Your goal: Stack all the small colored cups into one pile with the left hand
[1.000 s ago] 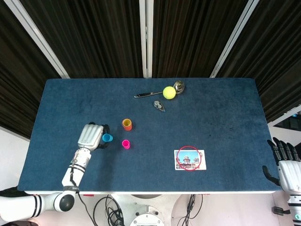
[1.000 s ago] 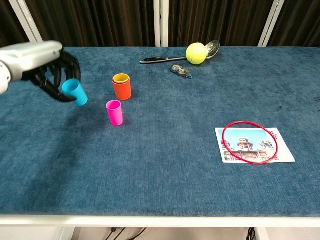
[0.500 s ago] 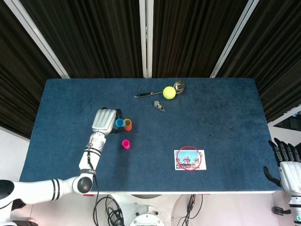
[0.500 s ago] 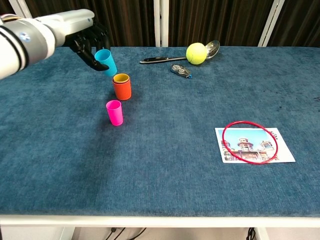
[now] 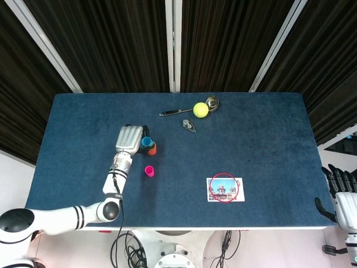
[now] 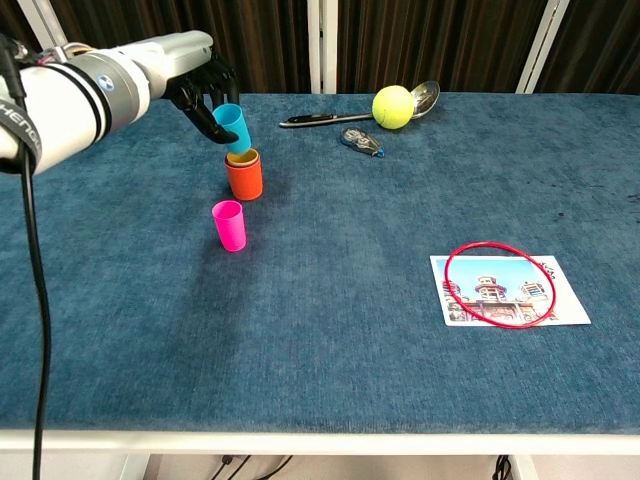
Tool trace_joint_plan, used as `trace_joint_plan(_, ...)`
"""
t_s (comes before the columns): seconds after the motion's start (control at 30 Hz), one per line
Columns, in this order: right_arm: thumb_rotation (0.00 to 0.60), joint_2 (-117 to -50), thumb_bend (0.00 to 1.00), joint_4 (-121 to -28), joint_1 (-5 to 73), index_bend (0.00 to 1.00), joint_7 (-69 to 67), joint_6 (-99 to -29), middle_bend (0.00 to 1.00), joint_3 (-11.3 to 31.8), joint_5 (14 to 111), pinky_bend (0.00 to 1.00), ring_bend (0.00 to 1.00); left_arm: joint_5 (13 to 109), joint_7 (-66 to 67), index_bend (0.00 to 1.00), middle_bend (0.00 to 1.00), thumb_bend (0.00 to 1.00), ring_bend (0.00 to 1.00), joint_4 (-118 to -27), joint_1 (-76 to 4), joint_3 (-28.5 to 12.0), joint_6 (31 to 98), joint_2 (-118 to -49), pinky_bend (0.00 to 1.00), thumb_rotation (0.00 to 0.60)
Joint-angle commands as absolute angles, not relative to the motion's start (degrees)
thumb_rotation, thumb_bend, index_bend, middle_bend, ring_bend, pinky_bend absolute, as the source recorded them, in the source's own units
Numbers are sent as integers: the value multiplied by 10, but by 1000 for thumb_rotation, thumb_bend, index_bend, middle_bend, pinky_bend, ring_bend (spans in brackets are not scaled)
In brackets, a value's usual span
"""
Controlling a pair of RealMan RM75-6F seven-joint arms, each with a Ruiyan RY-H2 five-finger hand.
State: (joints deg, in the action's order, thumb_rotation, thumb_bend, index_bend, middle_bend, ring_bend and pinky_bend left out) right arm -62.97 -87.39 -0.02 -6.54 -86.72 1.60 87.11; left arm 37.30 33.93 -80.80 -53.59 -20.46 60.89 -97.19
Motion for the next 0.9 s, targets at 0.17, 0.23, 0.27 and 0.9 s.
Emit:
trace_joint_plan(0.17,600,-630,327,-875,0,0,-64,-867,0,17,871,0,0,377,335,494,513,260,519,-802,-536,-193,604,-977,352,600)
trace_joint_plan(0.23,600,-629,327,-876,1,0,-63,-866,0,17,871,0,0,377,336,459,496,256,504,-804,-536,-191,602,-976,352,600)
trace_joint_plan(0.27,600,-630,327,-876,1,0,-62,-866,0,17,871,0,0,376,336,417,466,249,482,-807,-536,-189,598,-974,349,600)
trace_joint_plan(0.9,600,-628,327,-880,2,0,-60,-866,0,19,871,0,0,445,431,282,339,202,334,-1042,-508,-100,659,-864,356,600)
